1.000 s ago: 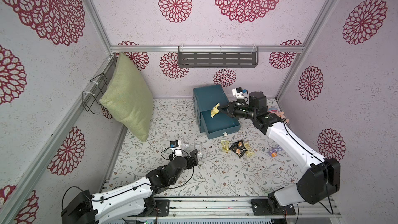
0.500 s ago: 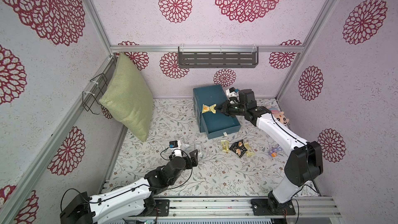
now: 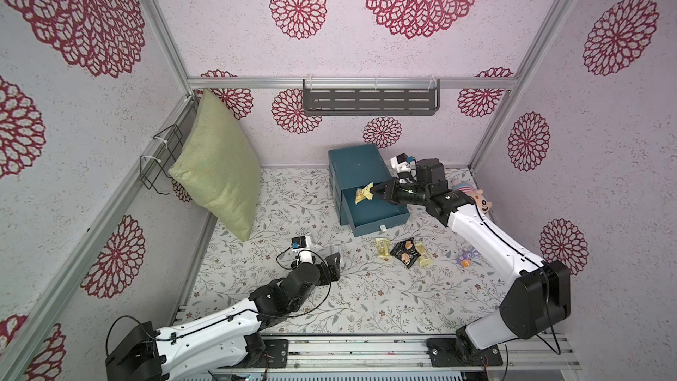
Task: Place the cookies into the drawer by color
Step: Place the cookie in the drawer, then move the cookie to the center of the board.
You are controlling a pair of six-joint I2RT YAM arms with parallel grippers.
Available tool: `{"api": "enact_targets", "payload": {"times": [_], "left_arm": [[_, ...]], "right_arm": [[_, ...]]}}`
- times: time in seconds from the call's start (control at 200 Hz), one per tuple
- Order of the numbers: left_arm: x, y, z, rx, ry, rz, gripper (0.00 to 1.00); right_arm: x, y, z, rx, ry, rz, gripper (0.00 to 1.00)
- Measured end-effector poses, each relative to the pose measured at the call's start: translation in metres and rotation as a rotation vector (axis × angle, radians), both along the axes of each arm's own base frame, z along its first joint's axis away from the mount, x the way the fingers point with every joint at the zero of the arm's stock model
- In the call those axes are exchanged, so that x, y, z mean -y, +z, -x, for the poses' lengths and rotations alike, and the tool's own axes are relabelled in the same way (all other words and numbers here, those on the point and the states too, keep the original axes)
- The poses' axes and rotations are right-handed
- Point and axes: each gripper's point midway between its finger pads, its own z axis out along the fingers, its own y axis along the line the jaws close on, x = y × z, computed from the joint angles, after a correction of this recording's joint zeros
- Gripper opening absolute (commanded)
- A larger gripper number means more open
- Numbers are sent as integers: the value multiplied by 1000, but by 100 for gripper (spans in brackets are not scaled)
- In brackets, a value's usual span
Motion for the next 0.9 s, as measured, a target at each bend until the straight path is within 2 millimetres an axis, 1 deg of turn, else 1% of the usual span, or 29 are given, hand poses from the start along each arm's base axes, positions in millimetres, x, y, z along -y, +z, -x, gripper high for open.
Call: {"api": "enact_targets", "payload": {"times": [0.065, 0.2, 0.235, 0.3, 0.38, 0.445, 0.515, 0.55, 0.625, 0.67, 0.73, 0.77, 0.825, 0.85, 0.901], "left_arm": [[2, 2, -1, 0, 0, 0, 97], [8, 7, -4, -1, -5, 3, 98], [10, 8, -5, -2, -7, 4, 98], [15, 10, -6, -9, -17, 4, 97], [22, 11, -8, -16, -29, 2, 97], [29, 13, -9, -18, -38, 0, 97], [33, 13, -9, -21, -47, -3, 97], [36, 13, -8, -23, -53, -6, 97], [38, 10, -5, -28, -62, -13, 97], [39, 9, -3, -31, -69, -16, 97], [41, 8, -1, -37, -78, -19, 97], [41, 7, 1, -43, -82, -21, 97], [41, 5, 5, -56, -90, -23, 97], [42, 4, 6, -60, -95, -21, 97], [41, 4, 9, -67, -99, -15, 97]], "right_arm": [[1, -1, 0, 8, 3, 9, 7], [3, -10, 0, 10, 8, 50, 31], [5, -12, 0, 13, 5, 60, 35], [7, -13, -1, 16, -2, 70, 42], [12, -11, 0, 24, -9, 79, 46], [20, -5, 2, 39, -21, 85, 50], [33, 7, 6, 71, -46, 87, 55], [42, 13, 9, 87, -62, 85, 58], [60, 27, 20, 129, -100, 81, 67], [71, 32, 29, 158, -123, 90, 70], [84, 36, 40, 184, -157, 98, 72], [90, 35, 50, 192, -173, 104, 73], [98, 29, 63, 196, -197, 115, 77], [102, 23, 69, 194, -207, 127, 78], [111, 10, 80, 184, -235, 143, 83]]}}
